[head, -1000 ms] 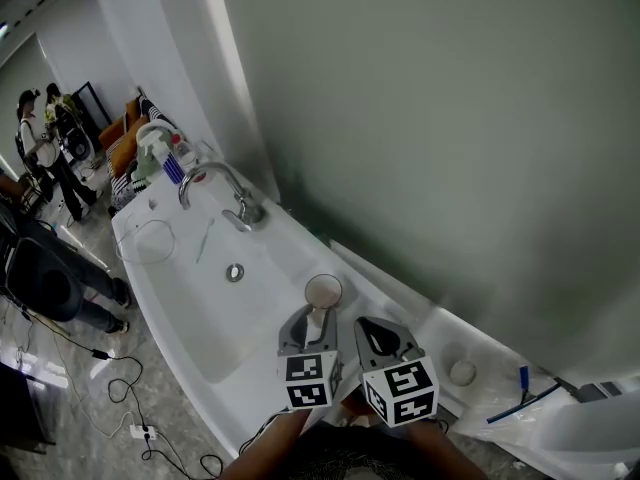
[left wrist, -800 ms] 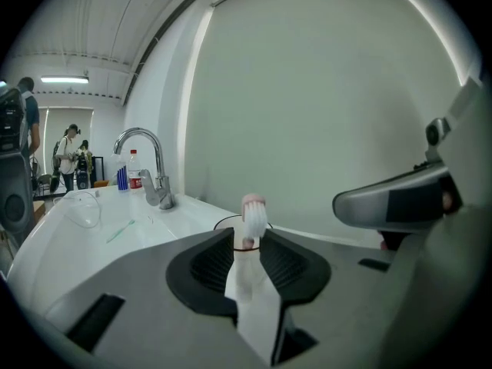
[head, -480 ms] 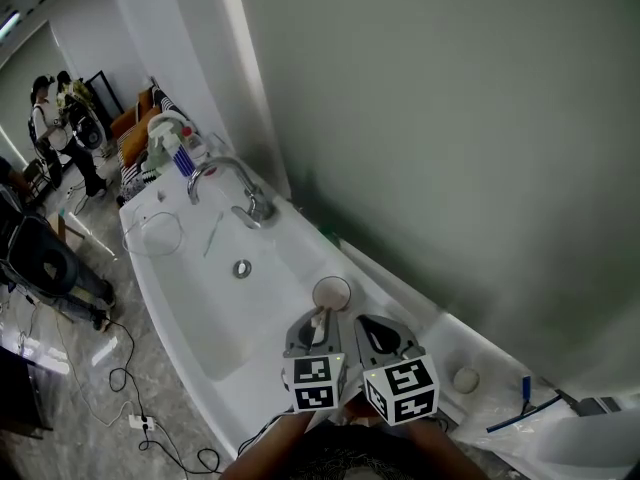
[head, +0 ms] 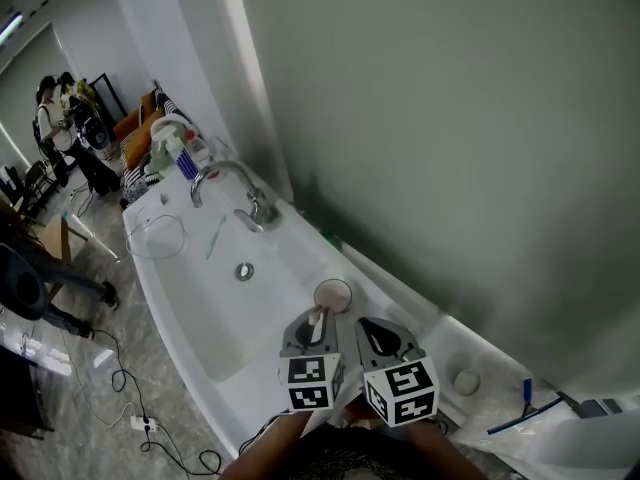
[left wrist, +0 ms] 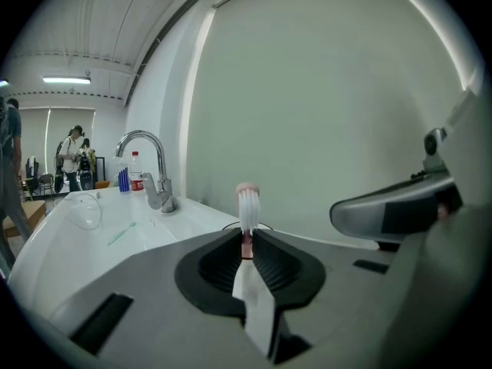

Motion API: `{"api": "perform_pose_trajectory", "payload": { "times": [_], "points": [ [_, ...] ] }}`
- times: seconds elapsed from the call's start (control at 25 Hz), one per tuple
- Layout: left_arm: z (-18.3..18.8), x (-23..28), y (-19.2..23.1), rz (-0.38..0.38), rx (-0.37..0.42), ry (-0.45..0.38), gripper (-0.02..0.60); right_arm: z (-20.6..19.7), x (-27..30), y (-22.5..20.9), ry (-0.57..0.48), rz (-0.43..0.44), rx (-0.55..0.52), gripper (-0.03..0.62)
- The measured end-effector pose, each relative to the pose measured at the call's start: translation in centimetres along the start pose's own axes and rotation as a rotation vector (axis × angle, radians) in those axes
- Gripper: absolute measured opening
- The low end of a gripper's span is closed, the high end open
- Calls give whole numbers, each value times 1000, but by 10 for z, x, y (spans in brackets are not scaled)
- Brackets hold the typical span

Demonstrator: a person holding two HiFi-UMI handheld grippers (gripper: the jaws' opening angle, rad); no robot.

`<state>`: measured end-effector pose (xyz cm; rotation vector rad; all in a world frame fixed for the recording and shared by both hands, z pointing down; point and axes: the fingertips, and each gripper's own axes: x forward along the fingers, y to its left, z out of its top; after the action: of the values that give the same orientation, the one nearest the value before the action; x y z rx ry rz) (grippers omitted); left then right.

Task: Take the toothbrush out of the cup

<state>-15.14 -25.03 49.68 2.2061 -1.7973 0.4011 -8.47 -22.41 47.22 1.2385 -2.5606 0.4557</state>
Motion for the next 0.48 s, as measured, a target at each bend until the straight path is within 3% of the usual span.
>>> {"api": "perform_pose_trajectory", "payload": {
  "times": [0.48],
  "points": [
    [24, -28, -4, -7, 10, -43, 49, -9, -13, 16, 7, 11, 44, 11]
  ]
}}
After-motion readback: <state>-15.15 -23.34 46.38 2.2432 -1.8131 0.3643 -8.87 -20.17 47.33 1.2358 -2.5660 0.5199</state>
